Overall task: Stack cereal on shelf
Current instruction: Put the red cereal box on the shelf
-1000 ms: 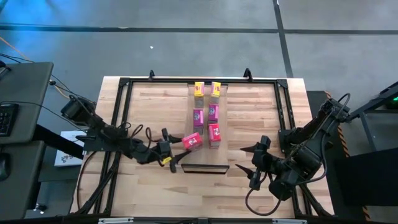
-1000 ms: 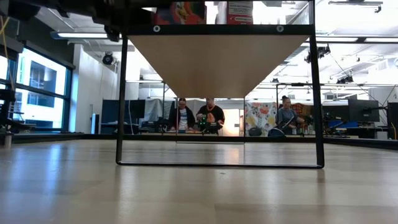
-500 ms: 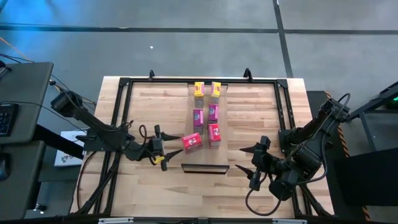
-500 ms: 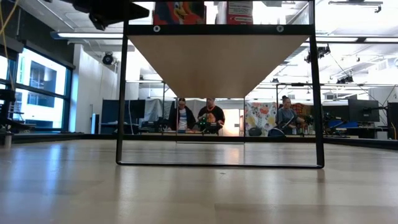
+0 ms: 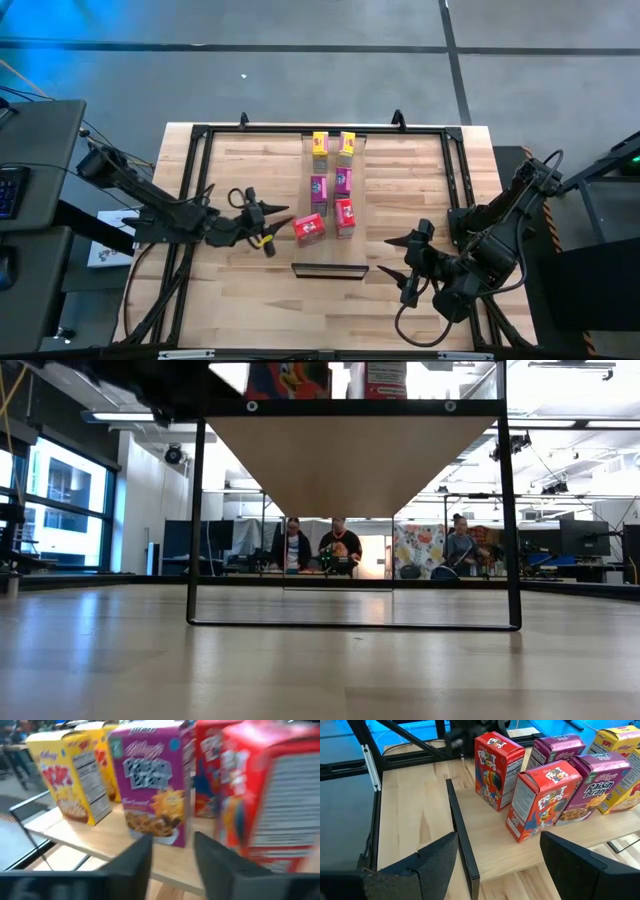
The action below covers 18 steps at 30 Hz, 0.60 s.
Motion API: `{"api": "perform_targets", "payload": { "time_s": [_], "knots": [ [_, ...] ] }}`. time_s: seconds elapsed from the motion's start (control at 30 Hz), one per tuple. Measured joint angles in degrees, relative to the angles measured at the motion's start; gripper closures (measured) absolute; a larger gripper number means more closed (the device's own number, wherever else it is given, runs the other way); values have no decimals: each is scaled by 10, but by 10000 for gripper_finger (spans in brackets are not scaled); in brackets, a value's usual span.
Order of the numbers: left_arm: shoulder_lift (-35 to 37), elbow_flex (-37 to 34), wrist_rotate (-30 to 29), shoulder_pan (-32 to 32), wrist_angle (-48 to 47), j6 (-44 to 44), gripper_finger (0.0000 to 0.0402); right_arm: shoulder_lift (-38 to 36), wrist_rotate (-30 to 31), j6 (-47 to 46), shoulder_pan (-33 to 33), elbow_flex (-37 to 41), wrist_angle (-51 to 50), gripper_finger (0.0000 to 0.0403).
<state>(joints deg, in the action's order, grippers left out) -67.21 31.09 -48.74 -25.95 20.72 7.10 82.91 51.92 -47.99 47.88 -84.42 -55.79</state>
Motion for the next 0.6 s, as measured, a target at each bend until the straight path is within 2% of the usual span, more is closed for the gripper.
{"api": "perform_targets", "payload": {
  "time_s": [0.1,0.17,0.33,0.6],
  "knots": [
    [-17,0,1,19,-1,13,352,0,0,0,0,0,4,119],
    [-23,0,7,24,3,29,388,0,-1,0,0,0,4,119],
    [-24,0,18,6,-3,68,398,0,-3,4,0,0,4,119],
    [-31,0,4,-23,4,105,401,0,-3,3,0,0,4,119]
  ]
}}
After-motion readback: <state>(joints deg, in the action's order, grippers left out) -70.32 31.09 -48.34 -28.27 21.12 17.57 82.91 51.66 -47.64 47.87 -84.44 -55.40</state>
